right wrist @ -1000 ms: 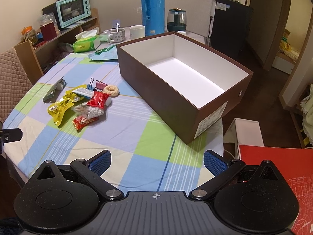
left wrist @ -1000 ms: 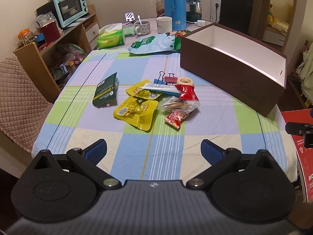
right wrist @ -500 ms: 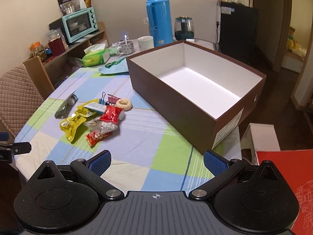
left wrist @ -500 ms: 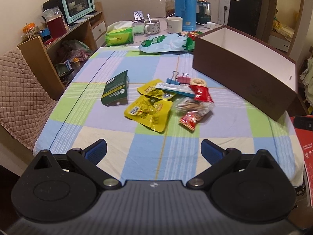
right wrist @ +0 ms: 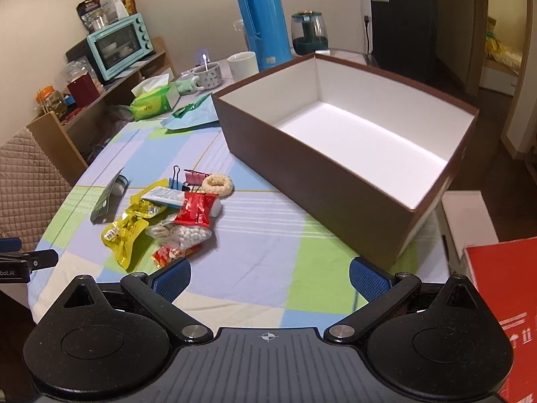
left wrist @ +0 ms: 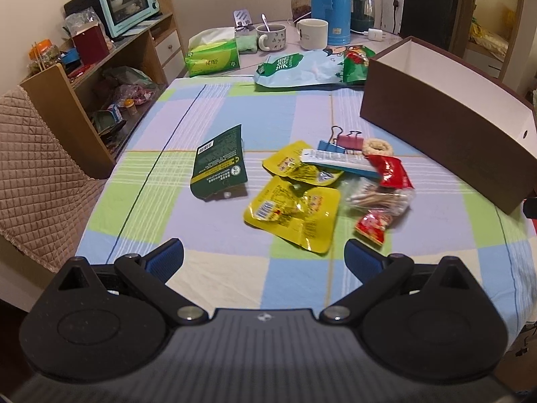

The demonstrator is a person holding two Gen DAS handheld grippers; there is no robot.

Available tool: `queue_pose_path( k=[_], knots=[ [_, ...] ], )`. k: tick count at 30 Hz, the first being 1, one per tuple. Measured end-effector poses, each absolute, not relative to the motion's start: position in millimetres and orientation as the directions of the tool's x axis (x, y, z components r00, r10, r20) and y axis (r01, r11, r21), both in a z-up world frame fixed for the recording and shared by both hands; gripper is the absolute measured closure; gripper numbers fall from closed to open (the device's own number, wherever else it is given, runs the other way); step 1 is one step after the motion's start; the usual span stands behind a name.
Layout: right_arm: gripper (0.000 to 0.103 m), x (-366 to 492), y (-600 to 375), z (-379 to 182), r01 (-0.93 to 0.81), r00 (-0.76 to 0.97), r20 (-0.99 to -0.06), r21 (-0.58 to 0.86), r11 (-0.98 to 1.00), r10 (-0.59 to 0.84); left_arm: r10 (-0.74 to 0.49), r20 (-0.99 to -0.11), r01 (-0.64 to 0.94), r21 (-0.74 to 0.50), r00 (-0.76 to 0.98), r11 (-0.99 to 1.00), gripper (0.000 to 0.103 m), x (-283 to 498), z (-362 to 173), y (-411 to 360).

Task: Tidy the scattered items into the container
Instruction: 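Move both tools toward the scattered items beside the brown box, then grasp the red candy with the right gripper while the left gripper grasps a yellow packet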

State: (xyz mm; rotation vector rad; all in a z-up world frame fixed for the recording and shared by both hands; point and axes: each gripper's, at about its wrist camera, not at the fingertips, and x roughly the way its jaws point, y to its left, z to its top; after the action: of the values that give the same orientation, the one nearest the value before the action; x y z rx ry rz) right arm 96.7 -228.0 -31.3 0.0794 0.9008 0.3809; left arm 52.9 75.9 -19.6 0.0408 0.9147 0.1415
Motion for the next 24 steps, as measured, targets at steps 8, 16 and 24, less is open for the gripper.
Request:
queue_pose_path(
  k=[8,16,24],
  knots=[
    [0.000,129.6,-197.6,-47.3,-0.254,0.486,-0.767,0.336,0.907,0.420,0.091,-0.812,-0.042,0.082,0.577,0.996,0.003,84.2,-32.3,100.7],
    [0.001,168.8,-155.3,-70.7,-0.245,0.442,-0.771,0.389,0.888,0.459,0.046,-0.828,0.017,0.067,0.559,0.998,0.003,113.1,-46.3,119.4],
    [0.026,204.1,-127.5,-98.6,-0.228,0.398,-0.795,0.398,0.889,0.458,-0.001,-0.848,0.059,0.035,0.530,0.998,0.003,138.1,-61.8,130.1]
  ],
)
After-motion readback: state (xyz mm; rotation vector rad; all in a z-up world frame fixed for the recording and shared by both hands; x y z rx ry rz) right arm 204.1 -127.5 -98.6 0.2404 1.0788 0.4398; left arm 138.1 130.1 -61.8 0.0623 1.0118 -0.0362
